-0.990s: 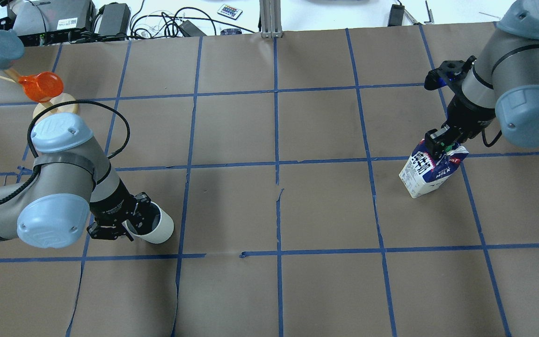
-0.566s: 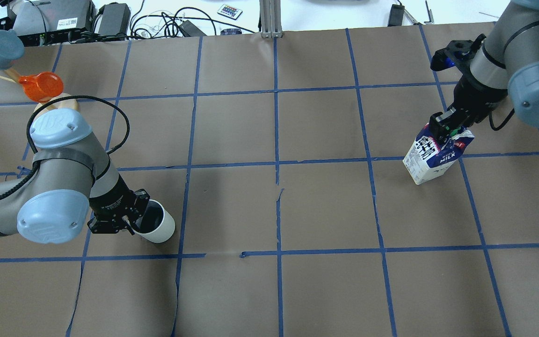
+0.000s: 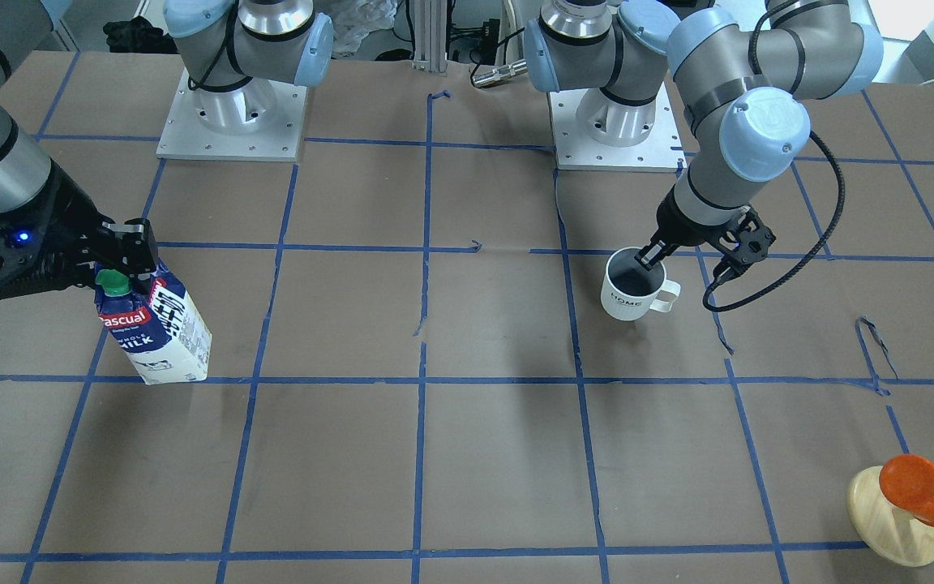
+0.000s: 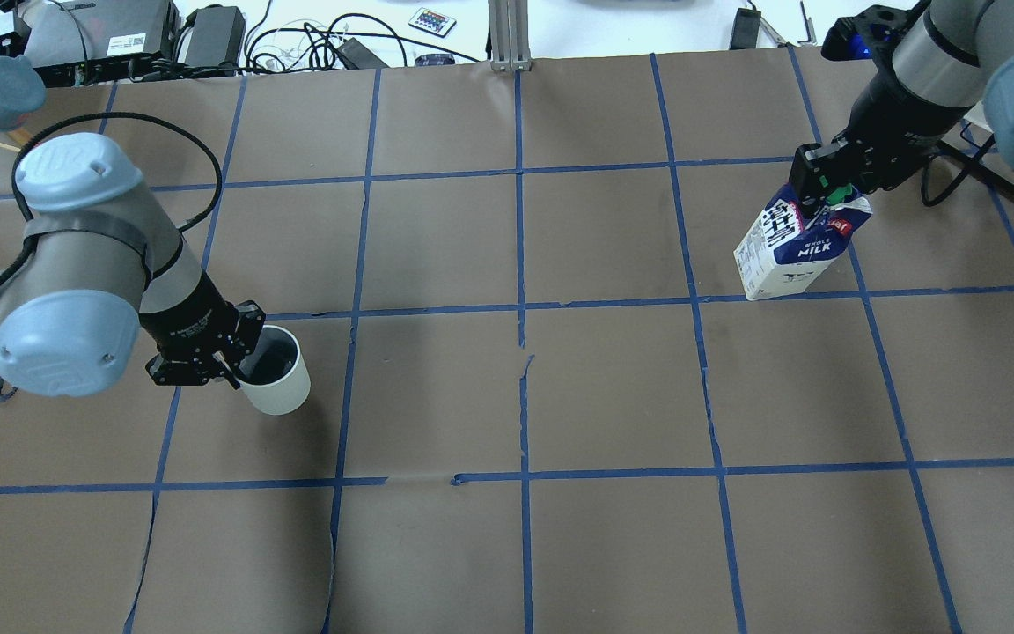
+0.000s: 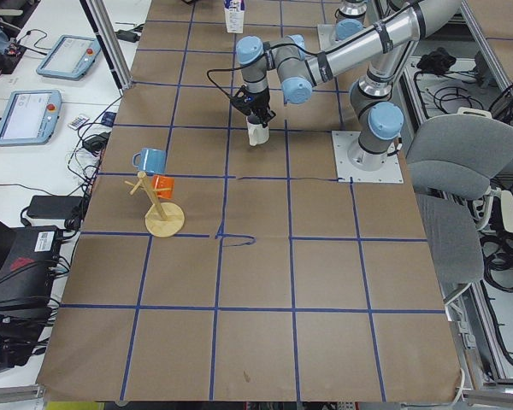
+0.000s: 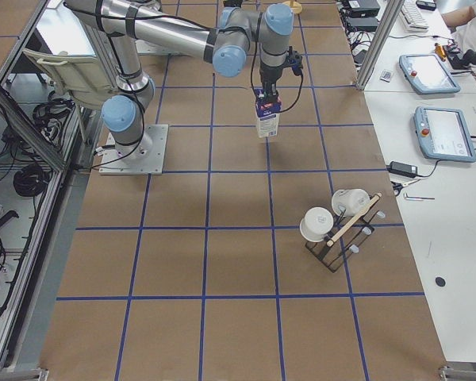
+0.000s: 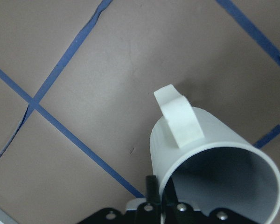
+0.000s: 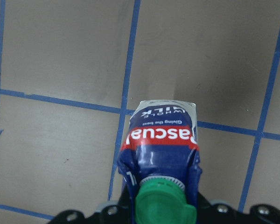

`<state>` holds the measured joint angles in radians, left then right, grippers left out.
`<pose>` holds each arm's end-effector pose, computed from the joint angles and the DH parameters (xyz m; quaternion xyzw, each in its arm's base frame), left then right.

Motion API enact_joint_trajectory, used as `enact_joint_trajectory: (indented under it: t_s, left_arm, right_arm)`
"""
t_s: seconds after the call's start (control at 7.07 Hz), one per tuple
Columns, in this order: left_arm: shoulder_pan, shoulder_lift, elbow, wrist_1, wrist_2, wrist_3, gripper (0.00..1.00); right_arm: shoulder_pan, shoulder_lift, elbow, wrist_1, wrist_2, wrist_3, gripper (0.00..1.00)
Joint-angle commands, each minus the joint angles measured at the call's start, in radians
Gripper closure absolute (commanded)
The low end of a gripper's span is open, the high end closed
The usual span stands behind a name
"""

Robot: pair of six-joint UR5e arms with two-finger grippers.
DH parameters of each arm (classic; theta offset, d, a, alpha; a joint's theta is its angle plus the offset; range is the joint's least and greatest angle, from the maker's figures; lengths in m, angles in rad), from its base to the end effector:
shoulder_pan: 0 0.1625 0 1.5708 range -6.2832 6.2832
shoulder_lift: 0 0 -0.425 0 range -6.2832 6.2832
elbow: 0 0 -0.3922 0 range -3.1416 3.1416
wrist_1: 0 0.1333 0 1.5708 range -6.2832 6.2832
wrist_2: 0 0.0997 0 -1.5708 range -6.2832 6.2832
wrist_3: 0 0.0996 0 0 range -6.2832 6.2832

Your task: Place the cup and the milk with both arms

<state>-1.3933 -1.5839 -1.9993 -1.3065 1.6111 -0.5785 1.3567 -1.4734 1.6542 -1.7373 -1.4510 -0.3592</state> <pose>-0.0494 -0.4566 0.3043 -0.3659 0.9262 0.0828 0.0373 0.0303 -0.5443 0.4147 -0.0719 0.9956 -0.0101 0.0594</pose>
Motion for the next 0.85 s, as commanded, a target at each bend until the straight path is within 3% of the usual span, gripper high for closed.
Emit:
enact_joint_trajectory:
  t_s: [0.0,0.42,0.71]
  left_arm:
    - [-0.016,-0.037,0.097,-0.074,-0.095,-0.093,1.0]
    - [-0.246,-0.062,0.14,-0.056,-0.135,-0.393,1.0]
    - [-0.425,-0.108,0.142,0.06,-0.176,-0.645,1.0]
  right_arm:
    - [0.001,0.022,-0.036,0.012,-0.006,0.016,0.94]
    - [-0.001,0.033,-0.059,0.018,-0.023,0.016,0.94]
    - [-0.001,0.042,-0.094,0.059,-0.042,0.016,0.94]
